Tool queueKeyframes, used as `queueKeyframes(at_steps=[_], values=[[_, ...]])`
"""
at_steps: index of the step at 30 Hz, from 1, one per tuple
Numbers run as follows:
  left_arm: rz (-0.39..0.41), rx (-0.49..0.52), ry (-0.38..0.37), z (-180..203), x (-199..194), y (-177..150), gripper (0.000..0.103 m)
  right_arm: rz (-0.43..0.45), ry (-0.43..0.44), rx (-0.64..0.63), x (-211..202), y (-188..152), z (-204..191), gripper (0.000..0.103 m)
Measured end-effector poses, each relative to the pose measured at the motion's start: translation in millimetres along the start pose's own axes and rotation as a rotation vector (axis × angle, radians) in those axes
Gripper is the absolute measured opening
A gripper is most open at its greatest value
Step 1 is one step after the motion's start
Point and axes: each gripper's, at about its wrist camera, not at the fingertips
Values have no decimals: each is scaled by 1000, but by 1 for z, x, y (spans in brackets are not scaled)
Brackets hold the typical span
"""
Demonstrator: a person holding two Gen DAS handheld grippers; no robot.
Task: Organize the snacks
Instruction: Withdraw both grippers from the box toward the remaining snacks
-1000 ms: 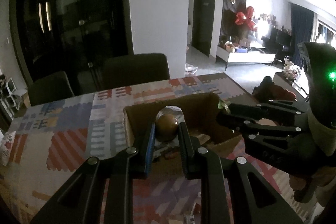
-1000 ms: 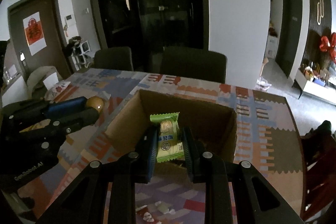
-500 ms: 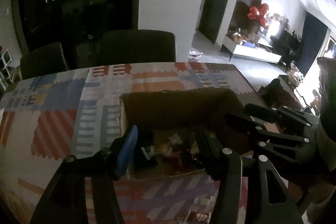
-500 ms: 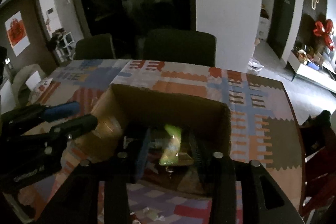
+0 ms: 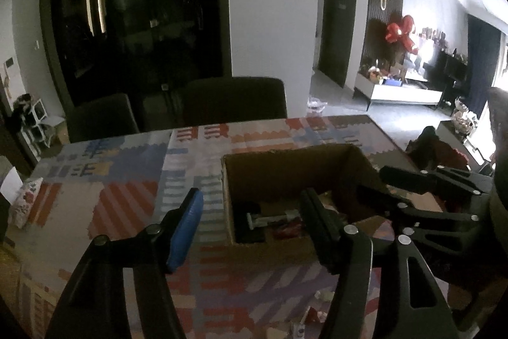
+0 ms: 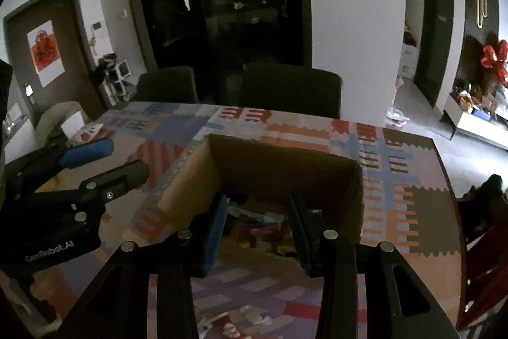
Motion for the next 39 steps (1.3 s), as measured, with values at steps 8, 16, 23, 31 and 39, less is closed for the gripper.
queueKeyframes(at_steps=[8, 16, 23, 31, 39], values=[[-7, -16, -8, -5, -27, -24, 63, -2, 50, -24, -16, -21, -22, 41], [-55, -11, -5, -1, -32, -63, 63, -65, 79, -21, -12, -57, -31, 41], [-119, 0, -8, 2, -30, -100, 63, -142, 80, -11, -1, -87, -30, 41], [-206, 23, -21, 8, -22, -138, 63, -228, 87, -21, 10, -117, -32, 41], [-323, 8, -68, 12, 0, -163, 63, -331, 108, 1, 30, -143, -26, 41]])
Point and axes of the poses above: each gripper's, at about its wrist camera, not at the fingertips, and x roughly the way its jaws point, z to its right, y to its top, and after that the axes turned 7 degrees about y, right-handed
